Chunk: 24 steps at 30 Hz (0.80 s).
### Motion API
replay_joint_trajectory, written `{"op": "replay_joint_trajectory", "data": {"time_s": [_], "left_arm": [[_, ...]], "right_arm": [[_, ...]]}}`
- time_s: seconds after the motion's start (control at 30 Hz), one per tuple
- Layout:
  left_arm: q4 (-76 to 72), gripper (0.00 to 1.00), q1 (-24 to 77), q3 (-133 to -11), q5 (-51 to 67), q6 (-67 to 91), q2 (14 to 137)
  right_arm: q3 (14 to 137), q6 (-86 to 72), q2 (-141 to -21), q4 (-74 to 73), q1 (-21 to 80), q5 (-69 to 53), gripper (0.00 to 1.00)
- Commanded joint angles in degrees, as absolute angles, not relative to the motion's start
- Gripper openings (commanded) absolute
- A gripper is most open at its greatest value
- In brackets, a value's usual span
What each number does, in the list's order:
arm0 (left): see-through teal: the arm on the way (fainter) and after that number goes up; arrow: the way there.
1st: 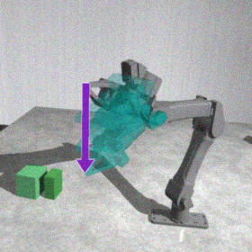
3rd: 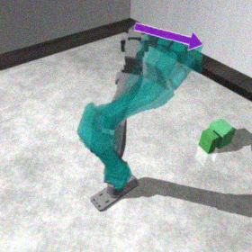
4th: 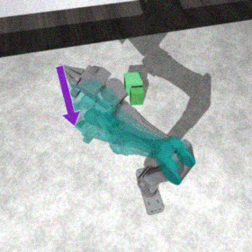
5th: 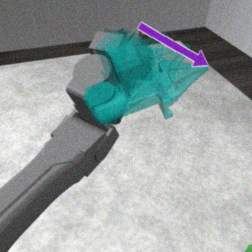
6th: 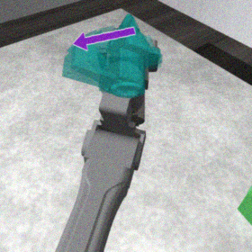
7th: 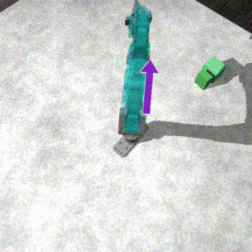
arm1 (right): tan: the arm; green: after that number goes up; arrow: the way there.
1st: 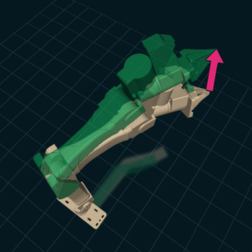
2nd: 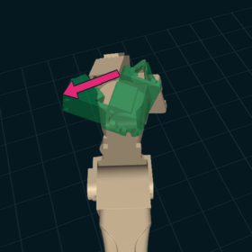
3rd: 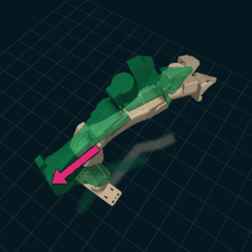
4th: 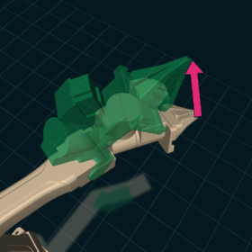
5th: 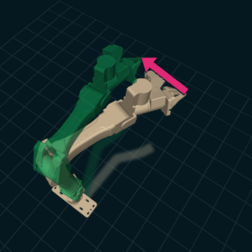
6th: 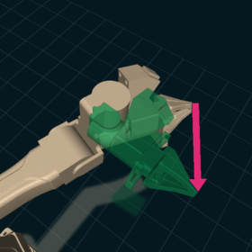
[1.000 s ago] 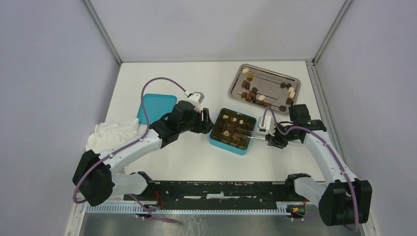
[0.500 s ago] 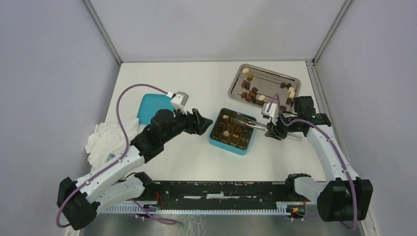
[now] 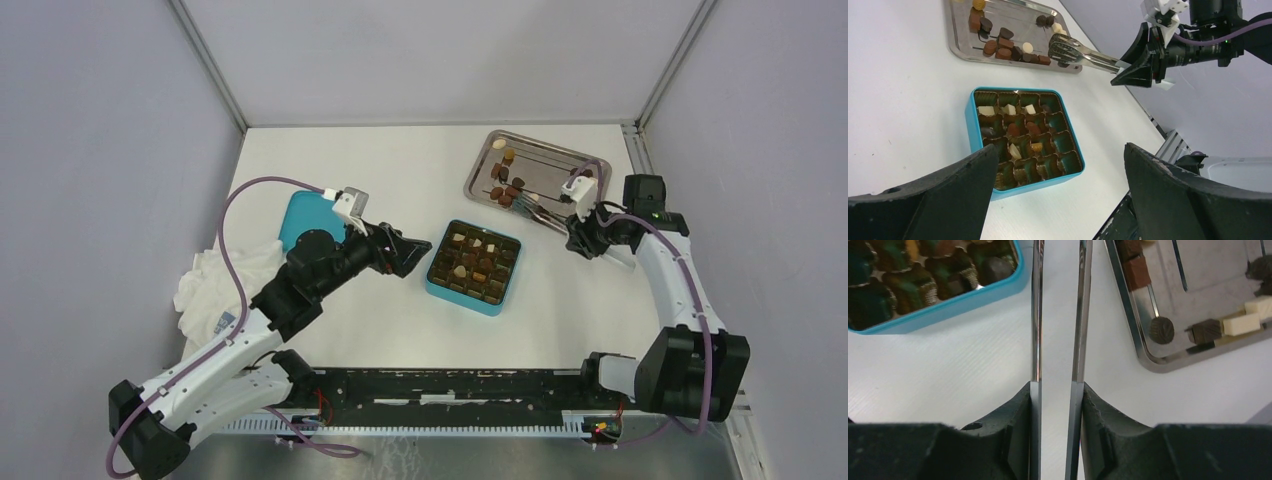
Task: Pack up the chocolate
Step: Pick up the fake chocolate from the plate.
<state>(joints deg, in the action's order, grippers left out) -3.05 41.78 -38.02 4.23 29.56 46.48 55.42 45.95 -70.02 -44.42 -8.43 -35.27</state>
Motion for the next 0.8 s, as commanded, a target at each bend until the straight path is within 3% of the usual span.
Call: {"op": "replay_joint_trajectory", "data": {"time_s": [0.0,0.77], "left_arm": [[-3.87,1.00,42.01,-38.41,4.45,29.23,46.53],[-2.07,1.00,42.02,-36.14,2.45,28.08,46.65]], "right_arm": [[59.30,43.50,-73.12,-39.78,-8.85,-25.76,0.39],[70.16,36.56,-91.15,-38.87,-3.84,-22.86,0.40]]}}
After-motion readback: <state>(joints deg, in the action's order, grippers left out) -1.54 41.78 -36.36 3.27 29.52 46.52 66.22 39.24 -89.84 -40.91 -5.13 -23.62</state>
